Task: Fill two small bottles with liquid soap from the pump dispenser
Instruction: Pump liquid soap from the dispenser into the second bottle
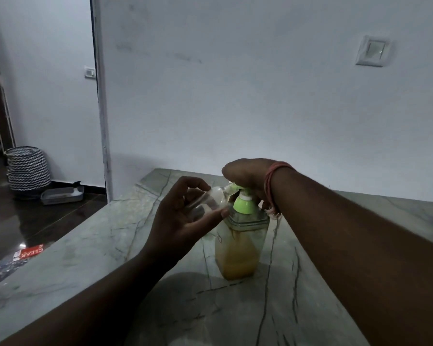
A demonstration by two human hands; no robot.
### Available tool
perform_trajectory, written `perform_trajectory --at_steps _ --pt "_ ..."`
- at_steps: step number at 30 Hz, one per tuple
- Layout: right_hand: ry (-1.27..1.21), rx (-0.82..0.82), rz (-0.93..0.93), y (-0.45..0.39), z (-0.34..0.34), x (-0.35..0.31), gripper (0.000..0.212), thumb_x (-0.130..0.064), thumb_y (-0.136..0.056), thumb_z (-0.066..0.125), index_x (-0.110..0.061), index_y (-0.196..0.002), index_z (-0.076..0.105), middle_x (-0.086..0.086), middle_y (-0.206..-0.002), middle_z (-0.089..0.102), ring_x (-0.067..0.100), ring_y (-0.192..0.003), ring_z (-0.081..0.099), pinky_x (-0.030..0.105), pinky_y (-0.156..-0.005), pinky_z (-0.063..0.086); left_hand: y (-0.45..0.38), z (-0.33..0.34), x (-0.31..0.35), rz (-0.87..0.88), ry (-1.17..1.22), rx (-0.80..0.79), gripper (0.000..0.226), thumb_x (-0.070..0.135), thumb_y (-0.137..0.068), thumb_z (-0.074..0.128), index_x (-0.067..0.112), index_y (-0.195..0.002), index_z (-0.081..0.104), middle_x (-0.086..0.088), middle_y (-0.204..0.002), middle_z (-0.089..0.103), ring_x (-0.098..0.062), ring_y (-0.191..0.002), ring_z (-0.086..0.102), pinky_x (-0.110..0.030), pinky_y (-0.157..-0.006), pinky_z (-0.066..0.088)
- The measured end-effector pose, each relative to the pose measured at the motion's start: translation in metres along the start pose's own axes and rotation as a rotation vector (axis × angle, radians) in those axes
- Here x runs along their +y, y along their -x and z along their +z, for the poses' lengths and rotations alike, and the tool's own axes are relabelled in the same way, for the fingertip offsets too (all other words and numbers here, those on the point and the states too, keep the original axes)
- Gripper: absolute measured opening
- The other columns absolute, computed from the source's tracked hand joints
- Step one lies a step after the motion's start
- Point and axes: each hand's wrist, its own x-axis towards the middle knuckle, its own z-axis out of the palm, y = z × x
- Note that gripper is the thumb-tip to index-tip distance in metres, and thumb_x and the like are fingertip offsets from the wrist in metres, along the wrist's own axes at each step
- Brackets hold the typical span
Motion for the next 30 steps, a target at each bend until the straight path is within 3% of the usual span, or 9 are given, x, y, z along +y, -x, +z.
perform_trajectory --at_steps 2,4,7,11,14,18,23,27,30 --pt "-0.007 -0.002 -0.004 -0.002 0.002 0.000 0.027 -0.016 -0.098 0.034 -0.005 -0.100 0.059 0.017 -0.094 0.063 0.022 -0.069 0.055 0.028 -0.059 0.038 0.001 0.001 0.000 0.011 -0.029 0.009 0.043 0.033 -0.080 0.088 0.028 -0.114 0.062 0.006 -0.102 0.075 -0.022 -0.083 0.075 -0.040 -0.060 0.064" --pt "-0.004 0.086 -0.026 -0.006 0.006 -0.001 0.027 -0.005 -0.096 0.032 -0.006 -0.090 0.058 0.021 -0.109 0.062 0.024 -0.072 0.053 0.026 -0.057 0.035 0.001 0.002 -0.001 0.025 -0.068 0.019 0.043 0.041 -0.081 0.087 0.028 -0.117 0.067 0.008 -0.104 0.076 -0.018 -0.085 0.075 -0.031 -0.058 0.063" --pt "0.061 0.134 -0.035 -0.007 0.006 -0.001 0.032 -0.011 -0.097 0.027 -0.012 -0.070 0.043 0.016 -0.100 0.057 0.026 -0.081 0.050 0.029 -0.064 0.032 0.000 0.002 0.001 0.030 -0.075 0.036 0.043 0.047 -0.082 0.085 0.028 -0.118 0.072 0.009 -0.103 0.077 -0.015 -0.075 0.074 -0.022 -0.053 0.055" --pt "-0.001 0.046 -0.018 -0.007 0.002 0.000 0.030 -0.018 -0.098 0.028 -0.010 -0.085 0.053 0.015 -0.086 0.056 0.027 -0.075 0.053 0.029 -0.064 0.037 0.001 0.000 0.003 -0.024 -0.082 0.056 0.044 0.045 -0.081 0.083 0.032 -0.122 0.073 0.013 -0.107 0.078 -0.021 -0.074 0.075 -0.030 -0.054 0.061" --pt "-0.114 -0.013 0.005 -0.003 -0.002 0.004 0.026 -0.030 -0.096 0.029 -0.014 -0.084 0.046 0.010 -0.080 0.050 0.023 -0.065 0.046 0.026 -0.065 0.037 0.002 0.000 0.001 -0.074 -0.047 0.050 0.047 0.053 -0.080 0.083 0.037 -0.123 0.073 0.018 -0.111 0.078 -0.018 -0.094 0.077 -0.036 -0.076 0.066" --pt "-0.087 0.066 -0.001 -0.006 0.003 0.002 0.033 -0.008 -0.099 0.031 -0.009 -0.067 0.038 0.016 -0.096 0.046 0.022 -0.070 0.042 0.022 -0.058 0.033 0.001 0.004 0.001 -0.060 0.021 0.007 0.049 0.054 -0.083 0.080 0.027 -0.123 0.074 0.013 -0.114 0.077 -0.007 -0.103 0.074 -0.020 -0.080 0.060" --pt "0.020 0.010 -0.029 -0.003 -0.002 -0.001 0.040 -0.009 -0.101 0.024 0.012 -0.125 0.048 0.027 -0.115 0.056 0.028 -0.090 0.052 0.037 -0.084 0.042 0.001 0.002 -0.005 -0.113 0.159 -0.035 0.033 0.024 -0.097 0.062 0.013 -0.128 0.065 -0.001 -0.080 0.057 -0.009 -0.062 0.049 -0.020 -0.051 0.039" --pt "0.066 -0.065 -0.068 0.009 -0.004 -0.007 0.051 -0.033 -0.105 0.019 -0.003 -0.141 0.037 0.016 -0.145 0.039 0.028 -0.122 0.044 0.037 -0.098 0.034 0.004 -0.002 -0.006 -0.127 0.268 -0.056 0.037 0.029 -0.091 0.066 0.009 -0.121 0.056 0.000 -0.081 0.055 -0.007 -0.060 0.045 -0.023 -0.050 0.037" --pt "0.065 -0.004 -0.096 0.009 0.000 -0.004 0.041 -0.015 -0.105 0.022 0.005 -0.134 0.044 0.023 -0.136 0.046 0.032 -0.124 0.044 0.031 -0.096 0.035 0.004 -0.002 -0.006 -0.108 0.216 -0.082 0.030 0.032 -0.092 0.071 0.015 -0.114 0.060 0.001 -0.078 0.058 -0.009 -0.059 0.047 -0.026 -0.049 0.037"
